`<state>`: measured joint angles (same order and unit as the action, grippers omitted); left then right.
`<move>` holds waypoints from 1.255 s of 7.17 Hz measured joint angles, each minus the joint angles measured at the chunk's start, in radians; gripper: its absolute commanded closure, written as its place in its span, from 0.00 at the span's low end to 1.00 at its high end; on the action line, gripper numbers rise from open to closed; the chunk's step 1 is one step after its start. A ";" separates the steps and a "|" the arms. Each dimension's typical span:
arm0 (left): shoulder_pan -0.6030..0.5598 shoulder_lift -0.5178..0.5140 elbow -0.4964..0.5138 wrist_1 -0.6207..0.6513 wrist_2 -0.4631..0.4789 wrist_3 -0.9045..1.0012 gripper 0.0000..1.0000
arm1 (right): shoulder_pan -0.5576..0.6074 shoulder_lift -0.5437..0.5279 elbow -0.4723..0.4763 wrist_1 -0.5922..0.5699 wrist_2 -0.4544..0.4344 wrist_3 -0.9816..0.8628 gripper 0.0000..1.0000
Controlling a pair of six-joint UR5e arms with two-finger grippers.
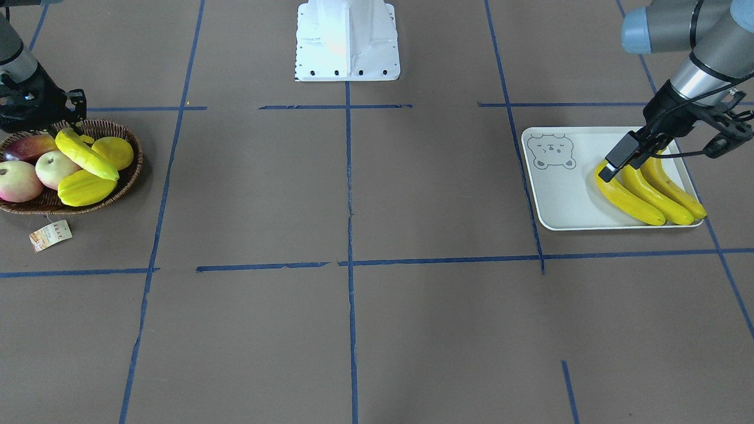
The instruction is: Transfer all bananas from basket to plate
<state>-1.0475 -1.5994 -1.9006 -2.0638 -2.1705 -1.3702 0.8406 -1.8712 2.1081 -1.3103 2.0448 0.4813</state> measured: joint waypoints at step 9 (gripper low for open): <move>0.122 -0.244 -0.004 -0.019 -0.028 -0.321 0.00 | 0.152 0.298 -0.005 -0.029 0.215 0.233 1.00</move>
<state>-0.9259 -1.8438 -1.9049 -2.0831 -2.1984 -1.6915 0.9925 -1.5736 2.1027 -1.3390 2.2600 0.7147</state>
